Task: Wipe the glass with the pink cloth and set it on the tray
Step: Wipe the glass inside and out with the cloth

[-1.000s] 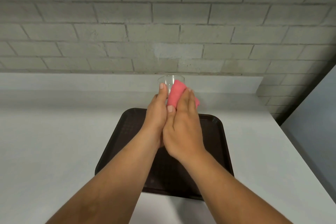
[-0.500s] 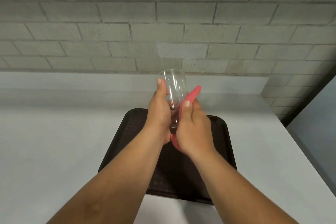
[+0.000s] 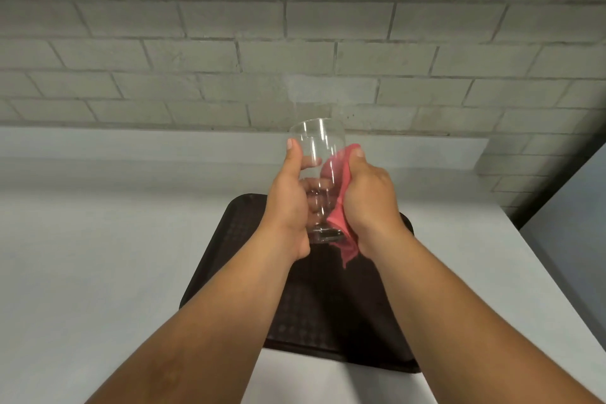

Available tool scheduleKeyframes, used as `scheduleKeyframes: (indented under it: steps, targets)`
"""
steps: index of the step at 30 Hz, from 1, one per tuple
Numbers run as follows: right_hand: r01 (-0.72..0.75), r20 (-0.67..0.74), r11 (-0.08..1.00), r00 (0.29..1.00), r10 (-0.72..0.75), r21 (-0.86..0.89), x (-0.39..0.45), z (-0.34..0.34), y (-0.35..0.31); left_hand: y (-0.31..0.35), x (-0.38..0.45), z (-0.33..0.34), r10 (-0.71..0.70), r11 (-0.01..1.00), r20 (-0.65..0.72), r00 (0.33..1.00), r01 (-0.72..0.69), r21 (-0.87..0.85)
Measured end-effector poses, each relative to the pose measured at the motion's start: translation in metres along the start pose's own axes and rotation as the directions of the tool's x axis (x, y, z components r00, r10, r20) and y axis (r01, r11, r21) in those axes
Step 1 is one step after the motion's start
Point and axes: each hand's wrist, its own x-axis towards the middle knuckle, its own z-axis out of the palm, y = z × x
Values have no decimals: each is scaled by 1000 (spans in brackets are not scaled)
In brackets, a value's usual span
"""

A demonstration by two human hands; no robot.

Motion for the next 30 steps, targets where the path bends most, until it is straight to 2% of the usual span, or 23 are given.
scheduleKeyframes:
  steps: [2,5,9,11,13,16,18,19,23,25,30]
  targets:
    - [82,8,993,997,-81,-87,-11,5,12,3,3,-1,-22,1000,-49,999,22,3]
    - [254,54,925,967,-249,-282,-26,14,24,5,4,1,-19,999,-98,995,24,44]
    - [345,83,829,935,-345,-441,-27,19,19,6,1,5,-21,997,-83,996,26,69]
    - [362,40,832,923,-382,-422,-18,17,8,6,-2,5,-33,995,-29,999,36,89]
    - [334,-1,872,934,-358,-358,-5,12,-2,1,1,2,-16,994,20,1000,14,108]
    - [161,-13,976,986,-164,-145,11,3,-5,-4,1,-1,13,997,82,997,-19,74]
    - [30,16,1000,999,-30,-4,16,-2,-2,-3,-2,1,9,997,108,994,-18,81]
    - [16,17,1000,1000,-16,11,16,-1,0,-4,-2,2,11,996,89,996,-19,90]
    - [111,-69,988,990,-119,-111,17,1,6,-8,6,2,105,966,27,994,-108,235]
    - [183,-110,968,973,-204,-171,16,1,10,-9,10,0,94,953,26,995,-97,288]
    - [318,-68,901,934,-352,-297,11,9,12,-10,5,10,33,979,-32,999,-26,201]
